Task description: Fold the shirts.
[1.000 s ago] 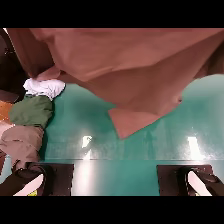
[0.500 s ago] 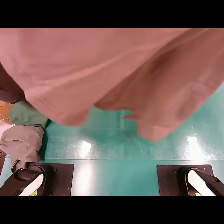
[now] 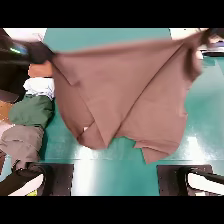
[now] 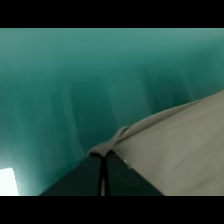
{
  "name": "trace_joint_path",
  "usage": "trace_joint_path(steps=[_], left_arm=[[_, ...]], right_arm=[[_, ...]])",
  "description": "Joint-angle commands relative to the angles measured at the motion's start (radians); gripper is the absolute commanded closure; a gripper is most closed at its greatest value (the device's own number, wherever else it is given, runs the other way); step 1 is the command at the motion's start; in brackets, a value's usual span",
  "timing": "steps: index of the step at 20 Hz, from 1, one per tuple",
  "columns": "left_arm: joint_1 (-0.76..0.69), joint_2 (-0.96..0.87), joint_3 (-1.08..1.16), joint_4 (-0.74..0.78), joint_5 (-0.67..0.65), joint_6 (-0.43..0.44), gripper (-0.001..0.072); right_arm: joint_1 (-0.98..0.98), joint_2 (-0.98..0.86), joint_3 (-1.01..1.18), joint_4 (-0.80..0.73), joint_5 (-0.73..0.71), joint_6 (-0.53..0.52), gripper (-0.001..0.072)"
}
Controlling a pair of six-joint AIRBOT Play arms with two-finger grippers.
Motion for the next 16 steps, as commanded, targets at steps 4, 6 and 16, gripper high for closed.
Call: trace_joint_path(steps=[4, 6, 16], left_arm=[[0.0, -0.339, -0.135, 0.0, 0.108, 0.002, 0.0683], [0.004, -0.381, -0.135, 0.002, 0.135, 0.011, 0.0683], [0.192, -0.384, 0.06, -0.17, 0.108, 0.047, 0.0671]], right_arm=[[0.04, -0.198, -0.184, 0.017, -0.012, 0.002, 0.0703], [0.032, -0.197, -0.2, 0.017, -0.021, 0.002, 0.0704], [0.024, -0.176, -0.198, 0.018, -0.018, 0.002, 0.0703]])
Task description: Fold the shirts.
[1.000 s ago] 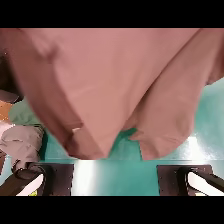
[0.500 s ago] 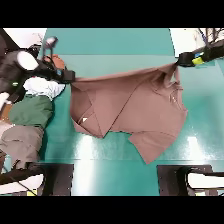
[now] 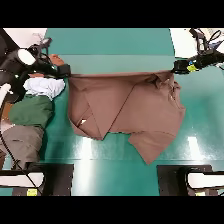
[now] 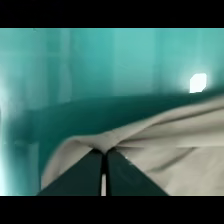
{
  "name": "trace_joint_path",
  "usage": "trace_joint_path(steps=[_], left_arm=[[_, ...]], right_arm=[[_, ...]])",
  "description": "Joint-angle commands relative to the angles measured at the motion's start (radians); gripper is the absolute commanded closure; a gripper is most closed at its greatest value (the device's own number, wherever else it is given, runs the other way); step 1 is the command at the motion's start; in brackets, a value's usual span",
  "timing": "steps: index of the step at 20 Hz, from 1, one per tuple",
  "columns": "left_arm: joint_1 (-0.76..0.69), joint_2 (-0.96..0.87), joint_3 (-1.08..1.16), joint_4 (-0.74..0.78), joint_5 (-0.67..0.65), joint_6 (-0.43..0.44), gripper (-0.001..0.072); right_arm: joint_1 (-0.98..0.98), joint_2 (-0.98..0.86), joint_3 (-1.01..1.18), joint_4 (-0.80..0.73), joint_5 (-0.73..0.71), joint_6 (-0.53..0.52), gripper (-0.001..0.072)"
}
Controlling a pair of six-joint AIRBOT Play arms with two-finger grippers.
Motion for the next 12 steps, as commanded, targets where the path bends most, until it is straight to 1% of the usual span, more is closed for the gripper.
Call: trace_joint_path(steps=[1, 2, 5, 6, 7, 8, 9, 12], left_arm=[[0.058, -0.005, 0.057, -0.085, 0.0, 0.037, 0.0671], [0.058, -0.011, 0.056, -0.09, 0.016, 0.059, 0.0671], [0.054, -0.044, 0.053, -0.138, 0.068, 0.058, 0.0671], [0.054, -0.058, 0.054, -0.153, 0.071, 0.06, 0.0649], [0.053, -0.072, 0.053, -0.161, 0.062, 0.058, 0.0287], [0.054, -0.087, 0.054, -0.171, 0.044, 0.057, -0.0013], [0.054, -0.099, 0.054, -0.173, 0.023, 0.069, 0.0002], [0.063, -0.102, 0.054, -0.159, 0.003, 0.076, 0.0003]], right_arm=[[-0.001, 0.002, -0.001, -0.003, 0.0, 0.0, 0.0703], [0.0, 0.002, -0.001, -0.002, 0.0, 0.0, 0.0703], [0.002, 0.002, -0.001, -0.002, 0.005, 0.001, 0.0703], [0.003, 0.002, -0.001, -0.002, 0.011, 0.001, 0.0703], [0.003, 0.002, -0.001, -0.002, 0.022, 0.001, 0.0703], [0.002, 0.002, -0.001, -0.003, 0.027, 0.001, 0.0703], [0.002, 0.002, -0.001, -0.003, 0.029, 0.001, 0.0703], [0.002, 0.002, -0.001, -0.003, 0.029, 0.001, 0.0703]])
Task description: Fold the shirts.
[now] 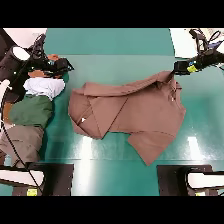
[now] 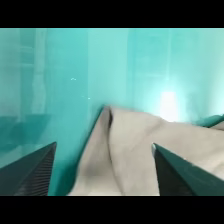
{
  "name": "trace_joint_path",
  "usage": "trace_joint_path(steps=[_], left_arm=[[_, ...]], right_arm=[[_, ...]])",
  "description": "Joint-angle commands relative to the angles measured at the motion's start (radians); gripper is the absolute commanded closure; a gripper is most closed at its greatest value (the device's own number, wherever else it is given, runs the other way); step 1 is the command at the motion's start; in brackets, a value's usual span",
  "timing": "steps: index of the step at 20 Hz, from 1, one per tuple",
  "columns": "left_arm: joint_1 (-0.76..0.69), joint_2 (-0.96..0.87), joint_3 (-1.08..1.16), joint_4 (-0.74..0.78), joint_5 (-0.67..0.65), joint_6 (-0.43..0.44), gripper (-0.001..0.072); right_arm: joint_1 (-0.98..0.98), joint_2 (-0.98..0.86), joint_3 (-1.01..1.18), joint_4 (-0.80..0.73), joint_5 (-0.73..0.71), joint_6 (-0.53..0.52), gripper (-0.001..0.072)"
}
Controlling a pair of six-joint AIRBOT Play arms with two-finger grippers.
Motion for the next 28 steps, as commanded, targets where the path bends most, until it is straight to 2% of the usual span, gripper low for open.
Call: trace_joint_path(steps=[1, 7, 13, 22, 28], left_arm=[[0.006, -0.015, -0.002, -0.011, -0.06, 0.013, 0.0003], [-0.128, -0.016, -0.148, -0.013, -0.084, 0.178, 0.0004], [-0.148, -0.018, -0.204, -0.018, -0.122, 0.173, 0.0003], [-0.149, -0.019, -0.254, -0.195, -0.022, 0.211, 0.0004], [-0.19, -0.021, -0.254, -0.195, -0.053, 0.236, 0.0006]], right_arm=[[0.001, 0.0, 0.0, 0.004, 0.007, 0.0, 0.0702], [0.001, 0.0, 0.0, 0.003, 0.007, -0.001, 0.0702], [0.001, 0.0, 0.0, 0.003, 0.007, 0.0, 0.0701], [0.001, 0.0, 0.0, 0.003, 0.007, -0.001, 0.0702], [0.001, 0.0, 0.0, 0.003, 0.007, 0.0, 0.0702]])
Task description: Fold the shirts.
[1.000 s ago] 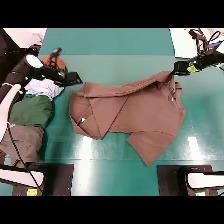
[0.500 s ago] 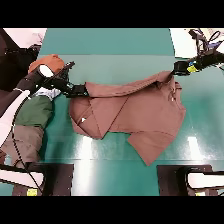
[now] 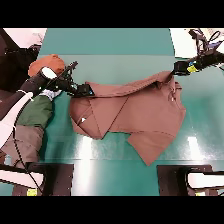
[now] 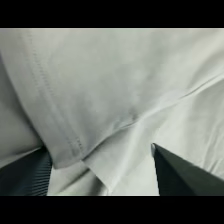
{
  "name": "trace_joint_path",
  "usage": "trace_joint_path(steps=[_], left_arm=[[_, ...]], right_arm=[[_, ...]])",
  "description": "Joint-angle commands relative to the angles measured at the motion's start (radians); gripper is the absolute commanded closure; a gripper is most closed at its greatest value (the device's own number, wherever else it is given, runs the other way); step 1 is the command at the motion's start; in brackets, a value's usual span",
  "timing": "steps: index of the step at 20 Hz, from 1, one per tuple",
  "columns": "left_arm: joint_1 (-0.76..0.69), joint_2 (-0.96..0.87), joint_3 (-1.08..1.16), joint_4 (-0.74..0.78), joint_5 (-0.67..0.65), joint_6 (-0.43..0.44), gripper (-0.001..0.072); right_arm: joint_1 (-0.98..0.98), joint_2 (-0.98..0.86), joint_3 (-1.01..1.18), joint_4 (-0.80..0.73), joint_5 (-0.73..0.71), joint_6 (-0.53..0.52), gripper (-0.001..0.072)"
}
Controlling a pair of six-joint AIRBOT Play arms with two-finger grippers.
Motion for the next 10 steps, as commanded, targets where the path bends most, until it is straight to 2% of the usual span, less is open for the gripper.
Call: trace_joint_path(steps=[1, 2, 3, 7, 8, 10], left_arm=[[-0.013, -0.001, -0.001, -0.01, -0.016, 0.011, 0.0137], [-0.013, -0.001, -0.001, -0.009, -0.015, 0.011, 0.0352], [-0.013, -0.001, -0.001, -0.011, -0.015, 0.011, 0.0422], [-0.013, -0.001, 0.0, -0.027, -0.056, 0.011, 0.0442], [-0.013, -0.001, 0.0, -0.027, -0.075, 0.013, 0.0687], [-0.013, 0.003, 0.0, -0.026, -0.102, 0.012, 0.0683]], right_arm=[[0.0, 0.0, 0.0, 0.0, 0.001, 0.0, 0.0702], [0.0, 0.0, 0.0, 0.0, 0.0, 0.0, 0.0702], [0.0, 0.0, 0.0, 0.0, 0.0, 0.0, 0.0702], [-0.001, 0.0, 0.0, -0.001, 0.0, 0.0, 0.0702], [-0.003, 0.0, 0.0, 0.0, -0.001, 0.0, 0.0702], [-0.007, 0.0, 0.0, 0.0, -0.002, 0.0, 0.0702]])
